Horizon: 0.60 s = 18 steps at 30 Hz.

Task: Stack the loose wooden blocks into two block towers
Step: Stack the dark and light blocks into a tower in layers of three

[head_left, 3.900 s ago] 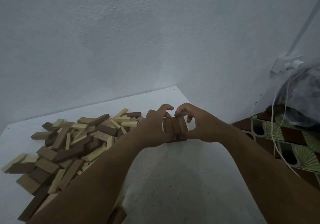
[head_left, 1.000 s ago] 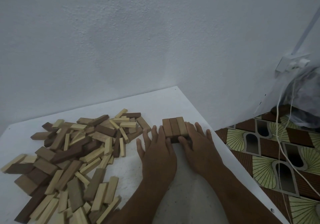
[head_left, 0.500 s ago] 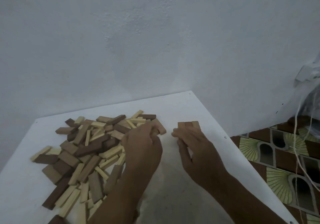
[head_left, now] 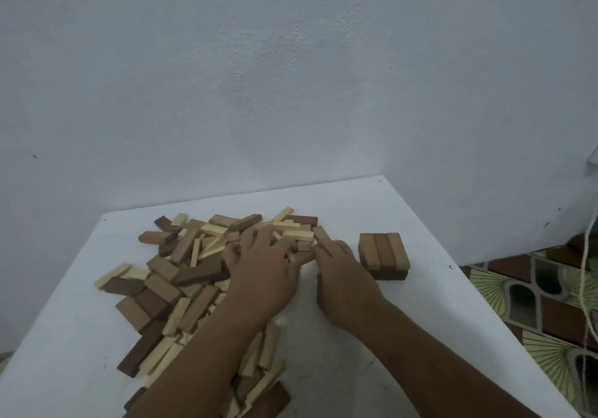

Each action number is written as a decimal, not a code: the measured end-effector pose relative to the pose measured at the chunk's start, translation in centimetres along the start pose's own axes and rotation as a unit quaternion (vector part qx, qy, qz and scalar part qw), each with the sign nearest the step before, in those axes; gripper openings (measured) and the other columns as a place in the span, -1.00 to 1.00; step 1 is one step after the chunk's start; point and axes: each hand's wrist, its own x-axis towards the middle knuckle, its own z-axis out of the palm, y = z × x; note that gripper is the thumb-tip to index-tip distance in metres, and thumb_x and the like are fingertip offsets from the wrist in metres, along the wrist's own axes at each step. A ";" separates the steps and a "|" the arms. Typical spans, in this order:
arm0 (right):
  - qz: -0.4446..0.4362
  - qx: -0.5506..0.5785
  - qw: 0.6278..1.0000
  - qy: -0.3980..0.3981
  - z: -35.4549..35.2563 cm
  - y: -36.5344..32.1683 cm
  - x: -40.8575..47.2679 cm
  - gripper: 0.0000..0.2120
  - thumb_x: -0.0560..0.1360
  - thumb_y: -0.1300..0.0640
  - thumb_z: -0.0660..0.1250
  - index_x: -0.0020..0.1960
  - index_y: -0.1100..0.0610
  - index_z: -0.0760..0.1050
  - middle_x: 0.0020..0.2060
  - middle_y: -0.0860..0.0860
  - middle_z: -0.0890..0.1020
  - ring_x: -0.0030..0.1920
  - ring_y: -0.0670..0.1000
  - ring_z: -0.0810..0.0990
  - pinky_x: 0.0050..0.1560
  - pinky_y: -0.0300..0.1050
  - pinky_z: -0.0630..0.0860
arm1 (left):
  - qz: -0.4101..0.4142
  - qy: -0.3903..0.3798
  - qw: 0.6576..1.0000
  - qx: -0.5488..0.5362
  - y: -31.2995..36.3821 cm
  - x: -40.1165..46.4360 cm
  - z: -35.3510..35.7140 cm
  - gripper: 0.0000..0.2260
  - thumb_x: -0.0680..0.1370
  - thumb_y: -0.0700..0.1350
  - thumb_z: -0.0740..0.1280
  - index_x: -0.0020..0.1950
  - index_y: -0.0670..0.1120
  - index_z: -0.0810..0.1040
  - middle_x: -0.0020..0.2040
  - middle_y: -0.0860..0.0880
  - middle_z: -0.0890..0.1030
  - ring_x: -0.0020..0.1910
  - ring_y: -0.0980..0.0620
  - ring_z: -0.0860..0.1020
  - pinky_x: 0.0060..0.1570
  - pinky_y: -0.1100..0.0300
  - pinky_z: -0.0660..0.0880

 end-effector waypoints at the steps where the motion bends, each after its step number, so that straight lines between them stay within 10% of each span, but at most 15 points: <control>1: -0.003 -0.003 1.000 0.014 0.1 0.0 -0.2 -0.50 0.58 0.14 0.22 0.49 0.14 0.23 0.48 0.00 0.25 0.42 0.01 0.23 0.34 -0.19 0.29 | 0.003 -0.003 1.000 -0.002 0.1 0.1 0.1 -0.75 0.58 0.12 0.18 0.22 0.22 0.50 0.46 0.08 0.26 0.46 -0.02 0.08 0.33 -0.12 -0.03; 8: -0.035 0.007 0.995 0.091 0.4 0.0 -2.4 -0.67 0.58 -0.07 0.20 0.20 0.11 0.55 0.09 0.00 0.59 0.02 -0.02 0.46 -0.03 -0.22 0.45 | -0.012 0.008 1.000 0.017 1.2 1.4 0.3 -0.74 0.55 0.19 0.19 0.07 0.16 0.59 0.40 0.06 0.37 0.42 -0.05 0.17 0.37 -0.20 0.04; 14: -0.076 0.033 0.987 0.140 -0.6 0.2 -4.7 -0.89 0.44 0.03 0.38 -0.22 0.00 0.49 -0.45 -0.08 0.47 -0.39 -0.12 0.33 -0.45 -0.24 0.42 | -0.007 0.006 1.000 0.020 1.8 2.0 0.4 -0.78 0.46 0.20 0.32 -0.12 0.11 0.65 0.37 0.08 0.39 0.40 -0.07 0.17 0.27 -0.11 -0.04; 18: -0.039 0.026 0.992 0.119 -0.4 1.7 -6.8 -0.90 0.35 0.01 0.38 -0.22 0.04 0.56 -0.37 -0.11 0.56 -0.34 -0.15 0.34 -0.33 -0.38 0.34 | 0.011 -0.013 0.999 0.034 1.9 1.6 0.4 -0.80 0.51 0.15 0.28 0.04 0.16 0.63 0.46 0.05 0.27 0.43 -0.12 0.11 0.30 -0.15 -0.03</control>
